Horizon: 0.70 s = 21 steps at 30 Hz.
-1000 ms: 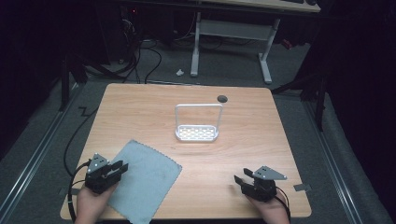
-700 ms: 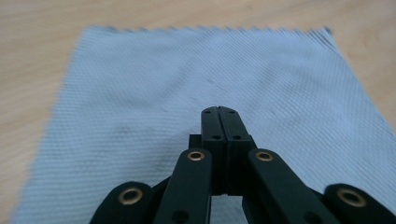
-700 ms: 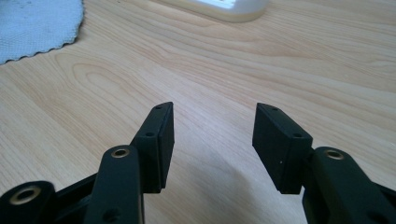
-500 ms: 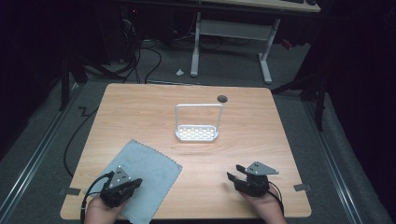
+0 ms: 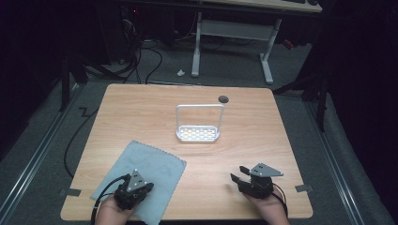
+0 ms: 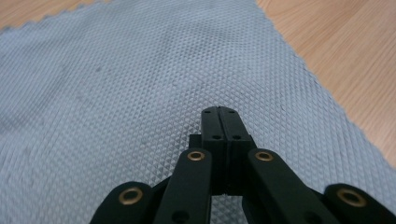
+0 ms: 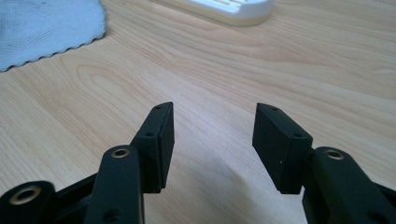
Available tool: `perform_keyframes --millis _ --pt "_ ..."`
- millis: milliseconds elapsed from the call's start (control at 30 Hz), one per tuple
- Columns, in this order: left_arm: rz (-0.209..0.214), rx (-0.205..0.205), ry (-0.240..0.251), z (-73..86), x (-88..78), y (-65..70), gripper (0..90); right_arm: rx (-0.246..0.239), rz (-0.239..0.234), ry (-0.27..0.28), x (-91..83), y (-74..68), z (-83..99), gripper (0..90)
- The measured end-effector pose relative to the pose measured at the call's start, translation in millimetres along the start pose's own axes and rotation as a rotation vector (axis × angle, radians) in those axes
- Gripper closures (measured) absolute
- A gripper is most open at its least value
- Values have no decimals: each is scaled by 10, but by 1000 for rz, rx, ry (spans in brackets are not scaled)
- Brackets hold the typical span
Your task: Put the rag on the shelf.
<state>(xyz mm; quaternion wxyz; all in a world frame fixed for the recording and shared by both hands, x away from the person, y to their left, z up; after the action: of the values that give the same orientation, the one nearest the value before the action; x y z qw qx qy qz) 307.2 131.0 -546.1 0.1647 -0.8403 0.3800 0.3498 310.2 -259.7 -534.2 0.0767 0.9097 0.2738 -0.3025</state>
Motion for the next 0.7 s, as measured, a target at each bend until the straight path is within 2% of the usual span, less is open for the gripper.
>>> perform_keyframes --millis 33,67,100,133,167,300,333,367,400,433,500,533,567,633,667,700 --pt "14 7 6 -95 95 54 897 6 7 1 -25 13 19 495" --pt "14 7 6 -95 95 54 898 6 7 1 -25 13 19 495" --pt "25 17 12 -183 186 109 897 17 16 2 -67 25 51 496" --pt "25 17 12 -183 186 109 897 17 16 2 -67 25 51 496" --pt "24 26 20 -254 262 155 897 28 19 -1 -103 29 84 506" --pt "10 50 28 -306 303 178 874 35 23 -3 -163 32 133 532" --pt "12 42 35 -309 288 155 868 32 22 -2 -171 32 143 536" --pt "19 -22 71 -308 281 161 868 32 22 -2 -171 32 143 536" --pt "-11 13 58 -275 172 3 857 35 18 -6 -178 28 157 546" --pt "-11 13 58 -275 172 3 855 35 18 -6 -178 28 157 546" --pt "-28 -27 64 -203 61 -148 850 33 13 -9 -170 19 158 559" --pt "-70 -51 54 -91 -48 -298 845 31 3 -11 -151 -1 145 575" --pt "-70 -51 54 -91 -48 -298 848 31 3 -11 -151 -1 145 575" --pt "-129 -55 13 31 -137 -426 853 17 -1 -12 -131 -27 130 601" --pt "-146 -90 -5 127 -186 -531 875 5 -2 -14 -109 -57 112 639" --pt "-144 -109 -14 163 -192 -564 886 -5 0 -15 -99 -71 102 671"
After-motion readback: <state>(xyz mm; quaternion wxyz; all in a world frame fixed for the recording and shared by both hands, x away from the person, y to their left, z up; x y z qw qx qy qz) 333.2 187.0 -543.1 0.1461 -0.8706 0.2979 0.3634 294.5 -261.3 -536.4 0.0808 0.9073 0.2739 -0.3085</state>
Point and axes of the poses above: each handheld gripper's, and its own axes: x roughly forward along the jaws, z roughly out of its underside, y roughly to its right, the point moved 3 cm from there along x, roughly forward along the jaws
